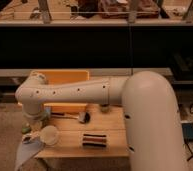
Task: Place pepper in paper cup
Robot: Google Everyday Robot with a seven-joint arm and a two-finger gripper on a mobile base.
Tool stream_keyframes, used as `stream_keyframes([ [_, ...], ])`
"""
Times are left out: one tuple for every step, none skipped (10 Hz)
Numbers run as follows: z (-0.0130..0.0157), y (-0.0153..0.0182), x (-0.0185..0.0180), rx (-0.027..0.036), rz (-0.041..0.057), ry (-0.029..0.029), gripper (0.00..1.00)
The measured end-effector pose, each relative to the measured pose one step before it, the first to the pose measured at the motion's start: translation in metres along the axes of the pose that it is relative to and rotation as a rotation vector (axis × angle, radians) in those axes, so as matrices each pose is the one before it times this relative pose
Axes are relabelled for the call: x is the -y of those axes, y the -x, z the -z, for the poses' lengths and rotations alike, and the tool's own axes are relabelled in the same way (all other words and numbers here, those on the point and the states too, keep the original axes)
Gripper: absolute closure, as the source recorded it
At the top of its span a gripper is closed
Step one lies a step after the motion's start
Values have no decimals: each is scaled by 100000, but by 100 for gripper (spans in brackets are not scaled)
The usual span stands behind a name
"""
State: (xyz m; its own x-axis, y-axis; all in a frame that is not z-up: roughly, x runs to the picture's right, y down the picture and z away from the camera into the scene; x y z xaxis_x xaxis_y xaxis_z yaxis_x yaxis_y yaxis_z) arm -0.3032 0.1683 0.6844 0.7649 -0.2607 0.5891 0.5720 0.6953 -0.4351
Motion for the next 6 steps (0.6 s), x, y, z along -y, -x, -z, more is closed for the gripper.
stream_keyframes([
  [54,107,-603,-1017,-93,973,77],
  [266,-287,-811,-1004,-628,471,77],
  [427,-898,-1119,-1195,-1272,42,77],
  [450,-851,-1096,-798,-916,-329,77],
  [319,-644,-810,-401,-814,-398,77],
  [-69,-202,-773,11,-25,47,77],
])
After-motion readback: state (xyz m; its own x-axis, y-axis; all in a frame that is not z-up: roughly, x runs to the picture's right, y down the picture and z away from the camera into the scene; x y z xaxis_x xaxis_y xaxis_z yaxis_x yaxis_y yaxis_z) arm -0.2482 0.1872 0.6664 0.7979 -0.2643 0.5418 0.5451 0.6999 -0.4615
